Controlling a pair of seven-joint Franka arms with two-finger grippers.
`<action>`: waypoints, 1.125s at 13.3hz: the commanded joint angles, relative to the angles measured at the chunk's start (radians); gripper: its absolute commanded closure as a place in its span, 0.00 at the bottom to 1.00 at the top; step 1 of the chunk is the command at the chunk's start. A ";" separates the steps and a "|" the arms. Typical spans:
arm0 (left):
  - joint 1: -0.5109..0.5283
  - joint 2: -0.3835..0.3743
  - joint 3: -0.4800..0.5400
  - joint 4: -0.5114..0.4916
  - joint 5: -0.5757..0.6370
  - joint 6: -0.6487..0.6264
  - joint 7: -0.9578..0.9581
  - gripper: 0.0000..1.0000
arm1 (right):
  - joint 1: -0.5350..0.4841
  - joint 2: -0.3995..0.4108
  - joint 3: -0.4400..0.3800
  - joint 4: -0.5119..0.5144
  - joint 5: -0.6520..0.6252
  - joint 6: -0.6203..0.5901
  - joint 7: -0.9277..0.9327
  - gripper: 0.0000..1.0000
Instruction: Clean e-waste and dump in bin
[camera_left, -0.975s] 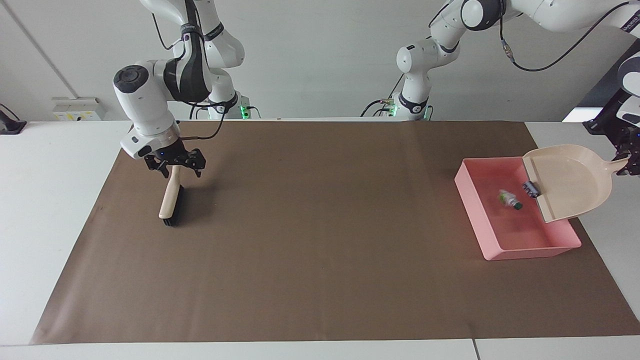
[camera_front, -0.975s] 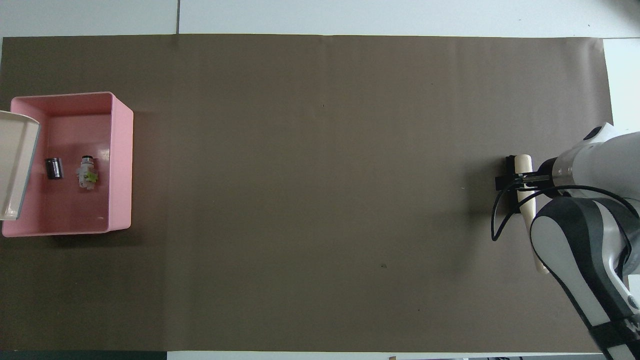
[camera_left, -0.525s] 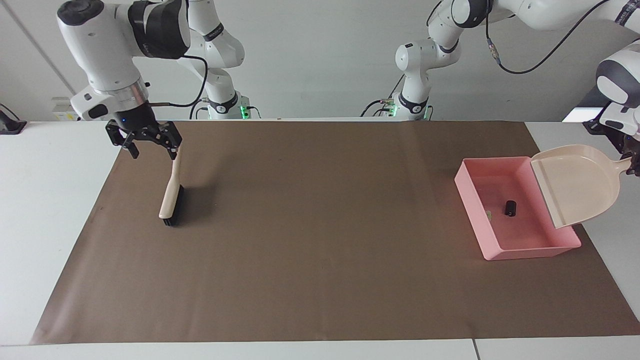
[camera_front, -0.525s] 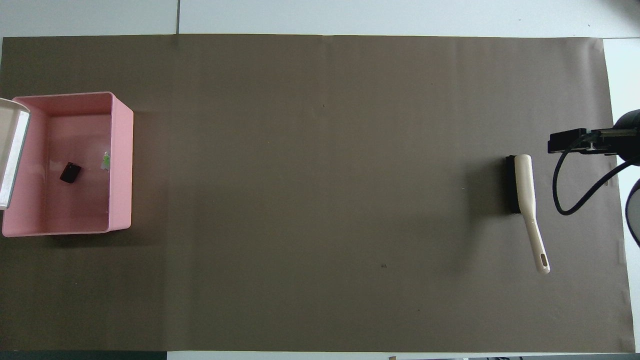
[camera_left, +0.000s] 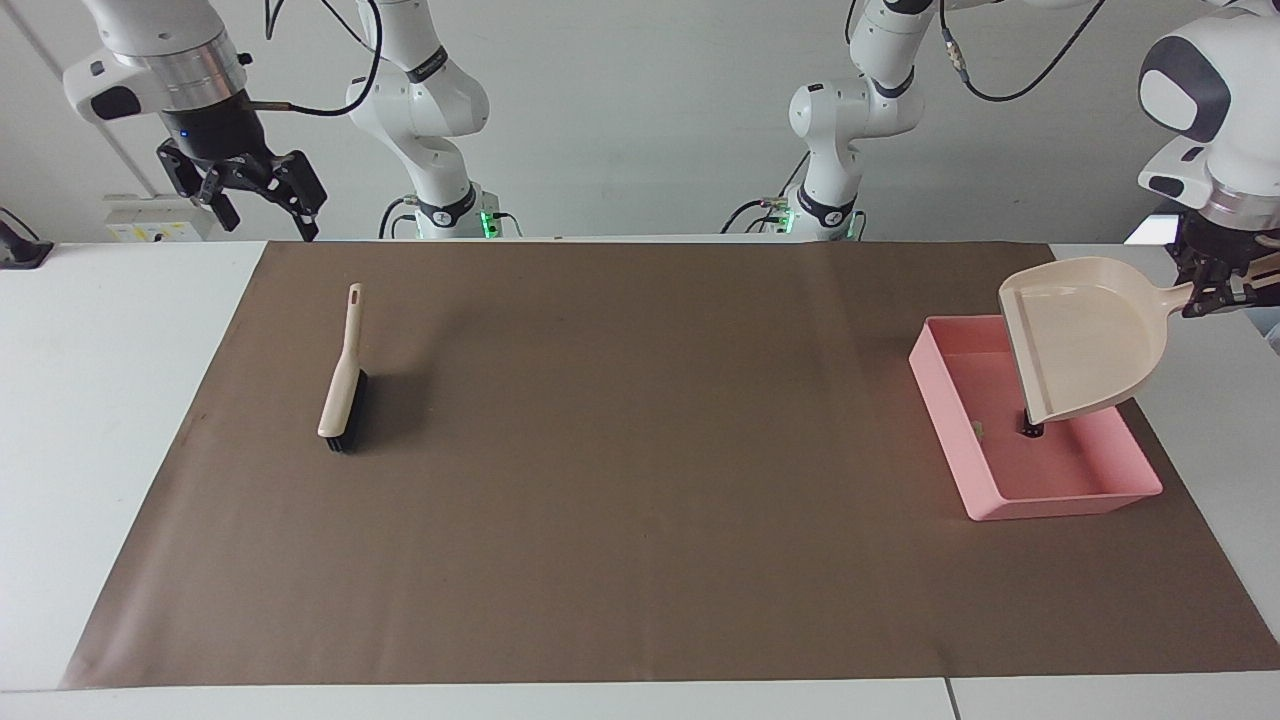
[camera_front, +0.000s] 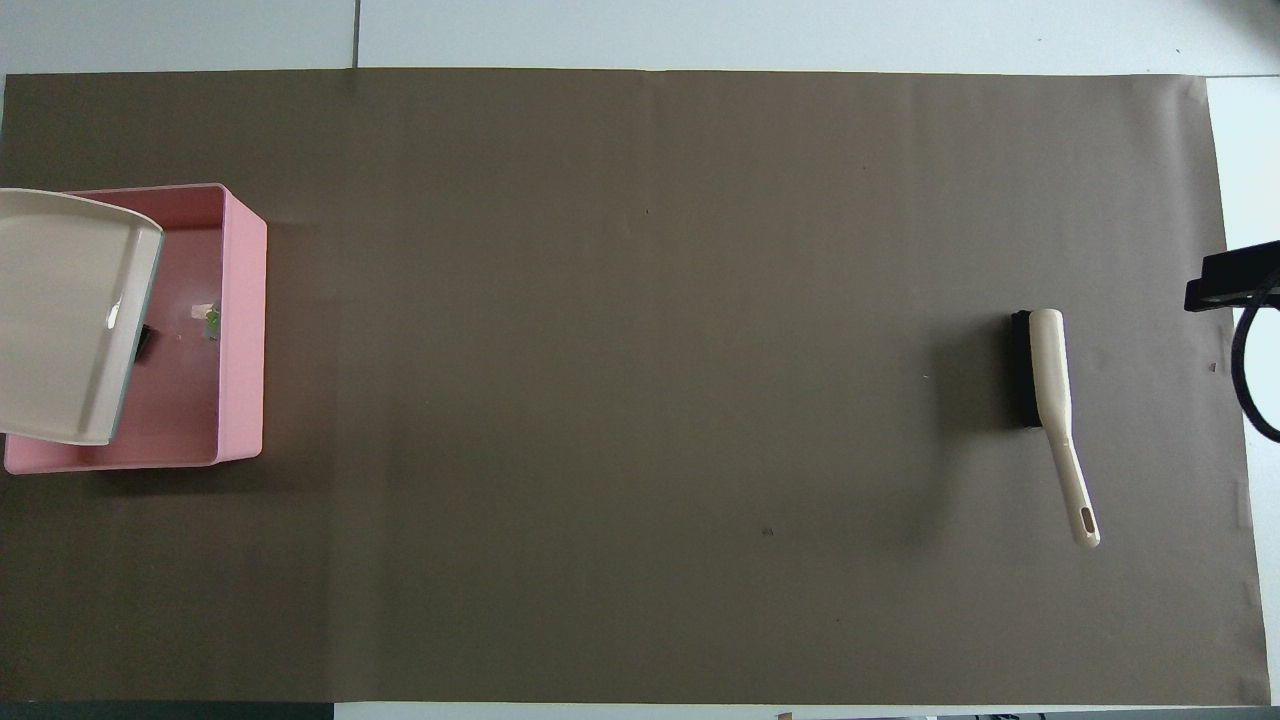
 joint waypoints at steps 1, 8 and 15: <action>-0.075 -0.075 0.011 -0.116 -0.054 -0.008 -0.021 1.00 | 0.005 -0.015 0.005 -0.058 -0.003 0.026 0.013 0.00; -0.362 -0.224 0.006 -0.522 -0.100 0.228 -0.440 1.00 | -0.006 0.011 -0.009 -0.006 0.014 -0.070 -0.090 0.00; -0.475 -0.152 0.008 -0.691 -0.097 0.445 -0.621 1.00 | -0.002 0.001 -0.007 -0.021 0.014 -0.068 -0.089 0.00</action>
